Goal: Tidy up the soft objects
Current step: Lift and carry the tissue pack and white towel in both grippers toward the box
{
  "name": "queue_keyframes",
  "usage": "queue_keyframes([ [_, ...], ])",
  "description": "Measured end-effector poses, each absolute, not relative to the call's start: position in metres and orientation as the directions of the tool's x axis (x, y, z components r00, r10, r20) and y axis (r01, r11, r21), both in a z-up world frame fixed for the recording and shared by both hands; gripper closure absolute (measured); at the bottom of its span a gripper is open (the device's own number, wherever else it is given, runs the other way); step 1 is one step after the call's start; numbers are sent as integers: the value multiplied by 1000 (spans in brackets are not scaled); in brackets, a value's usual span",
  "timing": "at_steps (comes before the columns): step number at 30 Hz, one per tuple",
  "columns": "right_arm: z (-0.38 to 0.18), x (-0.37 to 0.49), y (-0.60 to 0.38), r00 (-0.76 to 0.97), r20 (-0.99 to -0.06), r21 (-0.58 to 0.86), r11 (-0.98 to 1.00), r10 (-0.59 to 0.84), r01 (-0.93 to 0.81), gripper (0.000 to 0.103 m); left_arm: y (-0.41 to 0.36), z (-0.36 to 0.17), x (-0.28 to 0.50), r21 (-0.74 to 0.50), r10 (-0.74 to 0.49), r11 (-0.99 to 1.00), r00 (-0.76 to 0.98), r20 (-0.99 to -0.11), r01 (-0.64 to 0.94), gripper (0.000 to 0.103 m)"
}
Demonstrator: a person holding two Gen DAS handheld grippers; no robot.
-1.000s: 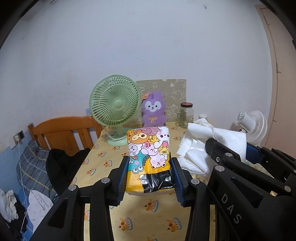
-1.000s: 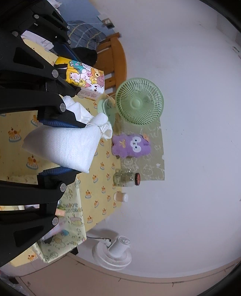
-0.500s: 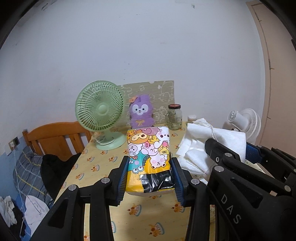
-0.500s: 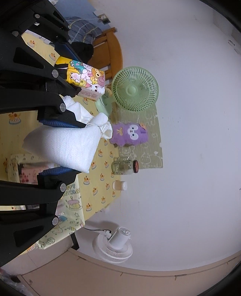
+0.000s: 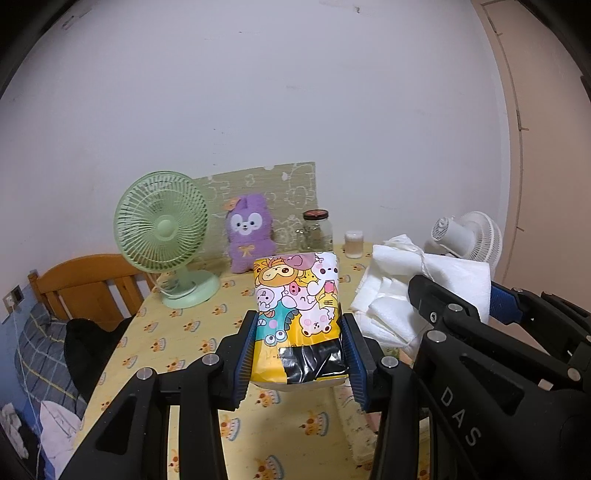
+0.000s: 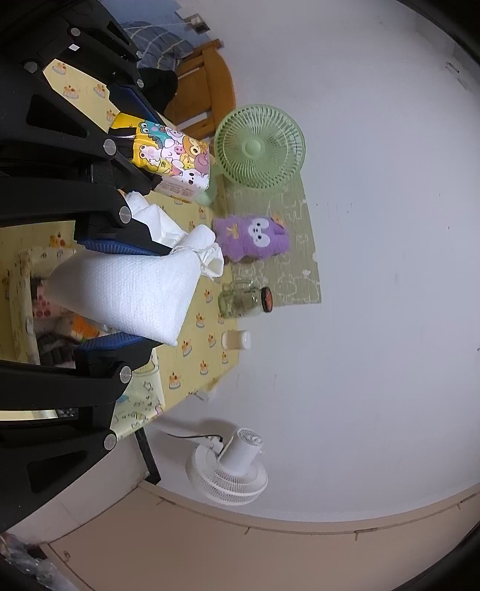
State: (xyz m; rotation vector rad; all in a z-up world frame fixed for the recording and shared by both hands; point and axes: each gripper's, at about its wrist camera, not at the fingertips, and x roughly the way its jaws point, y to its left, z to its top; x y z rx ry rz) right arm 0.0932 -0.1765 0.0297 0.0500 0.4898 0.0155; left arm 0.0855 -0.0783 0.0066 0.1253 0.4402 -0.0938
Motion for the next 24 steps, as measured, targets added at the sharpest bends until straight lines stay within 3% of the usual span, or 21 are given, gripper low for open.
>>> queue_keyframes([
  [24, 3, 113, -239, 846, -525, 38, 991, -91, 130, 64, -144, -21, 119, 76, -192, 961, 839, -510, 267, 58],
])
